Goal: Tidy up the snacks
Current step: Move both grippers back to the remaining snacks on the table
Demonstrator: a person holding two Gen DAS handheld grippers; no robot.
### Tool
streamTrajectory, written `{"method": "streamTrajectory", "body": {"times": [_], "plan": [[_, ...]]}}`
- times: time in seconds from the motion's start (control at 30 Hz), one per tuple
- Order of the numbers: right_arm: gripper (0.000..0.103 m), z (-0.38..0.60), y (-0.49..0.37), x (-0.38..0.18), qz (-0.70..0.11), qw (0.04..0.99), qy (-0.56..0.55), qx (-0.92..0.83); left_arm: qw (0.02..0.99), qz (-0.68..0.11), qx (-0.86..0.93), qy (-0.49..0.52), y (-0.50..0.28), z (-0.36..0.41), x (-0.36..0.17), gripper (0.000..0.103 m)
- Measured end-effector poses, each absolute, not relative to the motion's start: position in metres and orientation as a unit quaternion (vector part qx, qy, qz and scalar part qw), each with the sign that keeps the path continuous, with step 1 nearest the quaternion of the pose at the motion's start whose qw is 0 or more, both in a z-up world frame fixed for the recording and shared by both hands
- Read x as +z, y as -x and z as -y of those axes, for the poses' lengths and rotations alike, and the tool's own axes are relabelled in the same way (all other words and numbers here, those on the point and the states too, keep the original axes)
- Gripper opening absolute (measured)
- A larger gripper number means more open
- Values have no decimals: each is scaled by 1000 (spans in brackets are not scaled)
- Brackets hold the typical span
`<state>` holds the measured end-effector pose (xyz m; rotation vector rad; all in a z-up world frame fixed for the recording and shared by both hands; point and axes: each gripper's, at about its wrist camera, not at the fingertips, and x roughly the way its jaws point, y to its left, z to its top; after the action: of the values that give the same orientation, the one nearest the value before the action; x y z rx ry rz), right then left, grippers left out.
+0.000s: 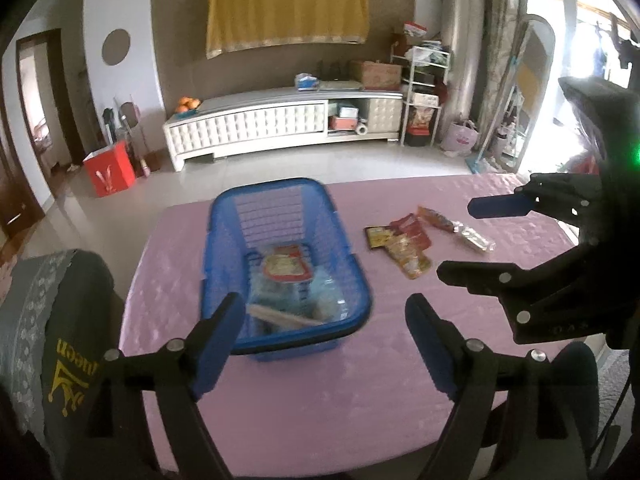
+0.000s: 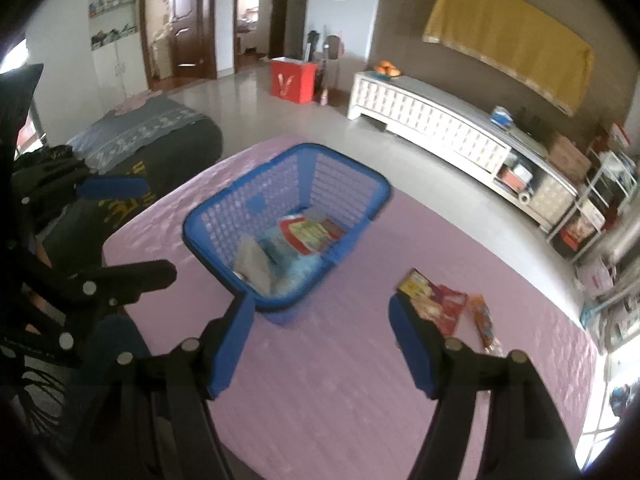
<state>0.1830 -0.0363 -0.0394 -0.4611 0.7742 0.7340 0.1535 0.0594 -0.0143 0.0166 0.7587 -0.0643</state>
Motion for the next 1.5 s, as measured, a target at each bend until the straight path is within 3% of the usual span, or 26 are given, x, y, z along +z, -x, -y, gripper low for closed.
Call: {"method": "streamTrajectory", "body": {"times": [0.63,1.17,1.5], "plan": [[74,166,-218,-55,-402,873,146,236,914,-393,-92,-29,-215,55,-31,81],[74,197,-274,-122,-429,877,142,163,883,-461,-93,9,-299,89,-113,81],[74,201,-320,-168,-468,866,83,155,865,-495,-76,26,-349,83,-162,81]]}}
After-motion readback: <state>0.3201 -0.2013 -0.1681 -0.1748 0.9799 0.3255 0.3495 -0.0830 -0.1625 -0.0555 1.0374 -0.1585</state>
